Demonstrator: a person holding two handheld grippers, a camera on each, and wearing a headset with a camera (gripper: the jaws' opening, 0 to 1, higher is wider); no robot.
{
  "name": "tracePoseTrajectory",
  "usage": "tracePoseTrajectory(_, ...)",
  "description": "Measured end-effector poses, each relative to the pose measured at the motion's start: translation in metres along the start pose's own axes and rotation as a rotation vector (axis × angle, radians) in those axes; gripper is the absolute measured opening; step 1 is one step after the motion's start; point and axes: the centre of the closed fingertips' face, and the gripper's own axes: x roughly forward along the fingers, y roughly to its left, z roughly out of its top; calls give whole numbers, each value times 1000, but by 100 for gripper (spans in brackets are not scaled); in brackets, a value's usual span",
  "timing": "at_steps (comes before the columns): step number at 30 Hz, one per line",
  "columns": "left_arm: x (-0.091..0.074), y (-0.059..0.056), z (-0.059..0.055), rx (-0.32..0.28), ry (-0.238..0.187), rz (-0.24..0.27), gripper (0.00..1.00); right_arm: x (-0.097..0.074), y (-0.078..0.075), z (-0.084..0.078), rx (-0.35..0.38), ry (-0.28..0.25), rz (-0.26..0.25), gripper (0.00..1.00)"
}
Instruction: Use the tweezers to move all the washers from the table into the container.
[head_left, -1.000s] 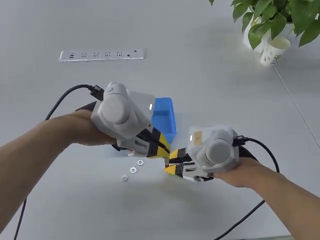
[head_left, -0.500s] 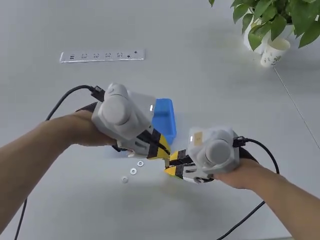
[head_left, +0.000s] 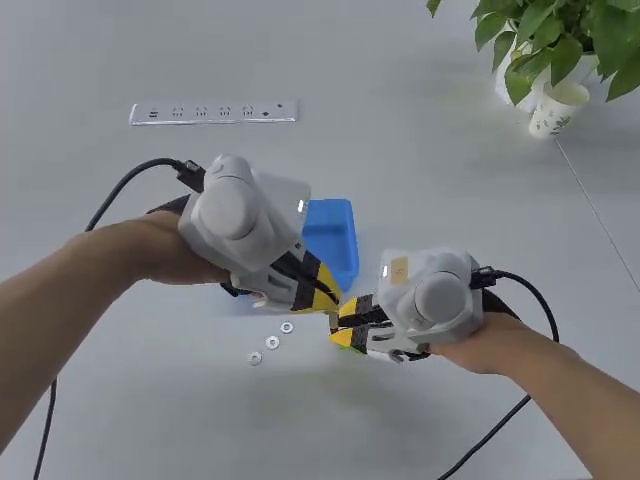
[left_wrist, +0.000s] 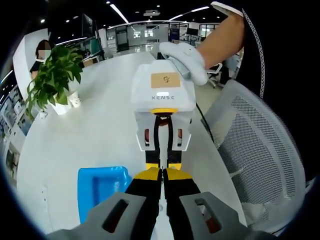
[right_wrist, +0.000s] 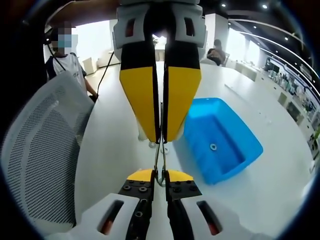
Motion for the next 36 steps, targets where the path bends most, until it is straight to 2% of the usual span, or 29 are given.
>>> tracePoseTrajectory(10, -21, 6, 8, -15, -15, 21, 5, -7, -8, 19, -40, -9, 2, 9)
tracePoseTrajectory(18, -32, 11, 9, -17, -9, 27, 5, -8, -13, 31, -58, -18, 10, 9)
tracePoseTrajectory(36, -55, 36, 12, -15, 1, 49, 5, -11, -38, 55, -95, -25, 3, 9)
